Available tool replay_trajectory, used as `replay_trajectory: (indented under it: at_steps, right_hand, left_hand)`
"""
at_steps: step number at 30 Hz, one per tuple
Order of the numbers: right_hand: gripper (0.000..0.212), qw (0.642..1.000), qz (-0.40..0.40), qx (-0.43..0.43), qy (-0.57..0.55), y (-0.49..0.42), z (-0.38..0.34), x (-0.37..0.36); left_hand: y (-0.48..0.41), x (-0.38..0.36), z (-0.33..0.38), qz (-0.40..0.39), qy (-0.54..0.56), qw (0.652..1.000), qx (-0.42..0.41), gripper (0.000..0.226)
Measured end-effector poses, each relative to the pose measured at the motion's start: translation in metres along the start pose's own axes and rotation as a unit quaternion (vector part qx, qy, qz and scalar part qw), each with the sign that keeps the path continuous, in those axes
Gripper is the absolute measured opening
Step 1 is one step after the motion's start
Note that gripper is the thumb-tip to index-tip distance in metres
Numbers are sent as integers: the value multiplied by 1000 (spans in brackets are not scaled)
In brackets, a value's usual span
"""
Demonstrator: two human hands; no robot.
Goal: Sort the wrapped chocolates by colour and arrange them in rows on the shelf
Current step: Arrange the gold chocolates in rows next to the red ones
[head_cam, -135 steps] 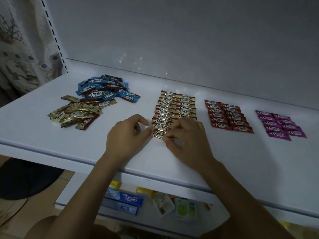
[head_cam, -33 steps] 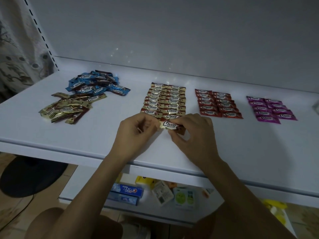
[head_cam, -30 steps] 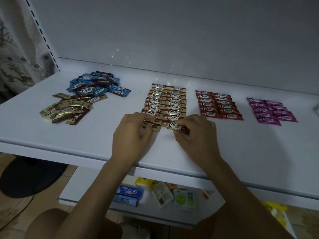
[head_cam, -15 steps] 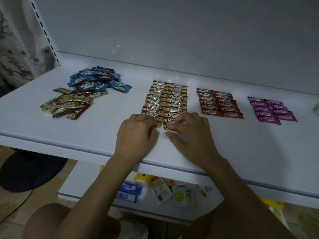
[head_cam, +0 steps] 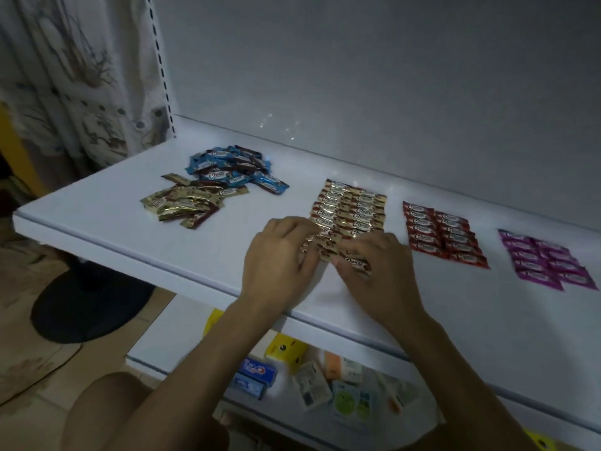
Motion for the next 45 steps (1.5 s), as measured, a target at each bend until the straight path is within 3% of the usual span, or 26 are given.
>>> replay_trajectory:
  at_steps: [4,9,12,18,21,28,33,38,41,45]
  right_hand:
    - [27,997,-16,40,-62,-24,-45,-27]
    - [43,980,-170,-8,-104,-51,-92,-100]
    - [43,968,-207,-43,-134,-71,-112,-135]
    - [48,982,-169,-47,-68,-111,-120,-167]
    - [53,981,-174,-56,-69,-120,-112,-181]
    - [43,982,-147,-69,-100,-123,-101,-187]
    - [32,973,-90,-109,-184,-123,-94,-179]
    - [34,981,-115,-97,-127,-123,-96,-182]
    - [23,977,-96,-102,-162,-122,-95,-179]
    - [29,976,-78,-100,-179,-120,-95,-176]
  left_hand:
    - [3,23,-36,23,-47,998,28,41]
    - [13,52,-101,23,-109,990,87,51]
    - [16,64,-136,-6,-159,980,117,62]
    - [10,61,-169,-73,-174,970,154,99]
    - [-9,52,-185,-152,-197,958,143,116]
    - [-44,24,-219,-268,-208,935,102,106]
    - [-45,25,-219,-212,-182,958,67,102]
    - [-46,28,-215,-173,-167,970,39,92]
    - [-45,31,-213,-149,-149,977,34,88]
    - [-44,25,-216,-189,-132,971,63,95]
Point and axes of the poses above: each hand's wrist, its own y-axis away from the middle knuckle, its own x-axis out of the back of the hand, z = x × y, the point moved 7 cm from there along -y, towards the middle knuckle, and after that the axes turned 7 degrees about -y, right-handed, at the moved point
